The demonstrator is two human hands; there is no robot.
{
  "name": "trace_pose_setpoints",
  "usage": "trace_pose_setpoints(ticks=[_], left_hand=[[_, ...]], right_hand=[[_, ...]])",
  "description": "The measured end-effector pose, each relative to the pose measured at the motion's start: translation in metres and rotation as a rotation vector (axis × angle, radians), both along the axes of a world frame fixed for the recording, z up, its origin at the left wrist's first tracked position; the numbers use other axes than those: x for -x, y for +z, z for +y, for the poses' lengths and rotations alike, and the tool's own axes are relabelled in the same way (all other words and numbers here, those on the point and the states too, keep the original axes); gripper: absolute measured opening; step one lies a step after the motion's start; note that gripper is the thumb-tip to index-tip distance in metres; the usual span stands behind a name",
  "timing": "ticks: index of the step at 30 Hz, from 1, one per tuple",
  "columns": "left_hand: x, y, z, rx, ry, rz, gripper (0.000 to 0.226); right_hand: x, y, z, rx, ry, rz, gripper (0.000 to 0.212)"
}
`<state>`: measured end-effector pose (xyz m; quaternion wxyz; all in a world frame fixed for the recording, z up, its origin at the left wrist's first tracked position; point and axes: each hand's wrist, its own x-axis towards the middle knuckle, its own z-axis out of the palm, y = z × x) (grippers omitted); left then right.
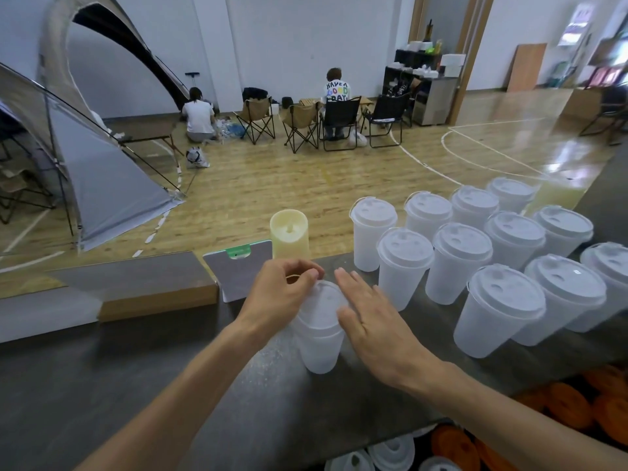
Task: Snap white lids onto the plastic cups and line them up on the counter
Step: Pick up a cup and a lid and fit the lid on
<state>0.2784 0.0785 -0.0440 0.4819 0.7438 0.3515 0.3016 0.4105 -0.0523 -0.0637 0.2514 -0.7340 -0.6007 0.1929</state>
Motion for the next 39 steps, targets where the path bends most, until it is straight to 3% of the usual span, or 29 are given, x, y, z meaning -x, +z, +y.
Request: trace_pose_setpoints(ticks=[6,10,12,15,17,24,28,39], left_hand=[[-0.003,-0.005,-0.002,0.115,-0.041,0.026,0.022],[0.000,0.004,-0.010,0.217,0.074,-0.073,0.012],[0.013,-0.001,-0.024,0.167,0.112,-0.077,0.032],[0.044,-0.014,-0.047,-0.039,-0.029,0.037,0.081],[0.051,-0.020,-0.051,-0.128,-0.118,0.116,0.092],[-0.015,-0.013,-0.066,-0.218,-0.221,0.085,0.082],[-0.062,-0.008,-0.081,-0.256,-0.313,0.054,0.076],[-0.089,-0.020,-0.087,-0.294,-0.326,0.083,0.085]], right_hand=[[-0.001,-0.001,0.001,-0.024,-0.001,0.024,0.063],[-0.002,-0.002,0.001,-0.060,0.003,-0.001,0.059],[-0.001,-0.002,0.000,-0.126,-0.041,-0.018,0.058],[0.000,0.001,-0.006,-0.265,-0.111,-0.093,0.048],[-0.001,0.004,-0.012,-0.281,-0.103,-0.142,0.041],[-0.041,0.023,-0.060,-0.215,-0.161,-0.404,0.056],[-0.077,0.033,-0.090,-0.069,-0.195,-0.546,0.069],[-0.102,0.031,-0.103,-0.021,-0.193,-0.568,0.073]])
